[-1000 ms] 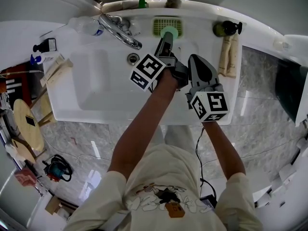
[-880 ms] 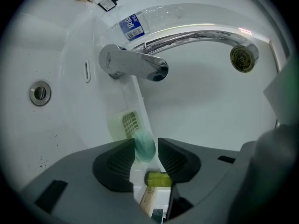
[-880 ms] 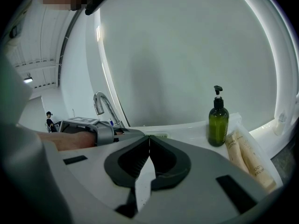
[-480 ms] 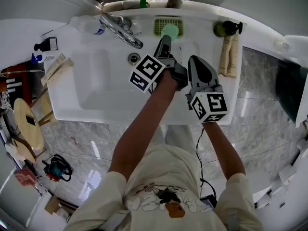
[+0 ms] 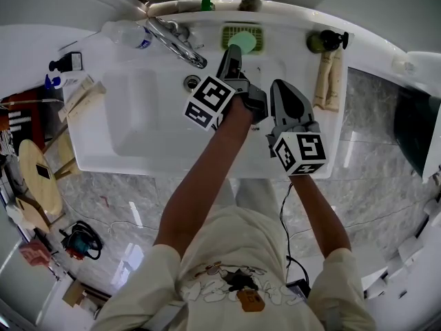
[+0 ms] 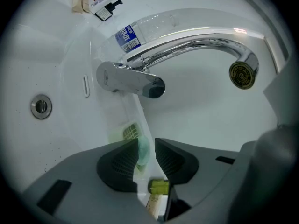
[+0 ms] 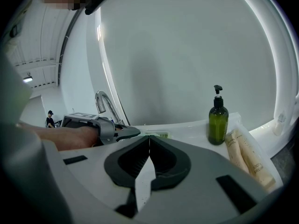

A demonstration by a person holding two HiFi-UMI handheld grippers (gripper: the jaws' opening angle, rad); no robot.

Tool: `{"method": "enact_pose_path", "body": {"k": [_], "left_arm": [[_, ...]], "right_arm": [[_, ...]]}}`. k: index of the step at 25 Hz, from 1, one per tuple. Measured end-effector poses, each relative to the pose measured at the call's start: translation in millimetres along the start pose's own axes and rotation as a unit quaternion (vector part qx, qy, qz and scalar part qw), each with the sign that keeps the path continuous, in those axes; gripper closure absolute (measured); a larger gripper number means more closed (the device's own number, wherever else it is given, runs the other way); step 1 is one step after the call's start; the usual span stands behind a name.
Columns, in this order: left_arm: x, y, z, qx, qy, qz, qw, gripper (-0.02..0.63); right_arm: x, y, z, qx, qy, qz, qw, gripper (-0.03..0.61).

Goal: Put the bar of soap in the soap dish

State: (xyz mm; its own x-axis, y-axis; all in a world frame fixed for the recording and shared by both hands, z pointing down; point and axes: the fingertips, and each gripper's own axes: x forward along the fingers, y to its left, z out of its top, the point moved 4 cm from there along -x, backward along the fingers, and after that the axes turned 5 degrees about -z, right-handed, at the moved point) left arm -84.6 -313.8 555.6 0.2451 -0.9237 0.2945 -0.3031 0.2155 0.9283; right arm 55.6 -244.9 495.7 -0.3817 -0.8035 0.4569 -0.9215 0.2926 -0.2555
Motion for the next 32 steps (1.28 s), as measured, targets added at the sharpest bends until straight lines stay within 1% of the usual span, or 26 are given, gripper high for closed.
{"method": "enact_pose_path", "body": {"k": [5,15,19,22,29,32], "left_arm": [[-5,-1,2,0.016,-0.003,0.002,0.9999,0.509],[-12,-8,5,0.02,0.0,-0.008,0.9998,0.509],[-21,-9,4,0.043,0.017,-0.004,0.9989,0.509],[-28,-8,2,0.052,0.025,-0.003,0.9983,0.509],[-41,-19,1,0.081,0.033,-0.02,0.996,0.511],[-46,-23,0,0.098,0.042,-0.023,0.994,0.531]], "right_arm": [[0,2,0,-0.001,-0.001,0.002,1.0,0.571],[-1,10,3,-0.005,-0.006,0.006,1.0,0.571],[-4,12,6,-0.007,-0.011,0.005,1.0,0.571],[-7,14,7,-0.008,-0.014,0.005,1.0,0.571],[-17,16,8,-0.01,-0.02,0.002,1.0,0.571],[-22,17,8,-0.011,-0.022,0.002,1.0,0.571]]}}
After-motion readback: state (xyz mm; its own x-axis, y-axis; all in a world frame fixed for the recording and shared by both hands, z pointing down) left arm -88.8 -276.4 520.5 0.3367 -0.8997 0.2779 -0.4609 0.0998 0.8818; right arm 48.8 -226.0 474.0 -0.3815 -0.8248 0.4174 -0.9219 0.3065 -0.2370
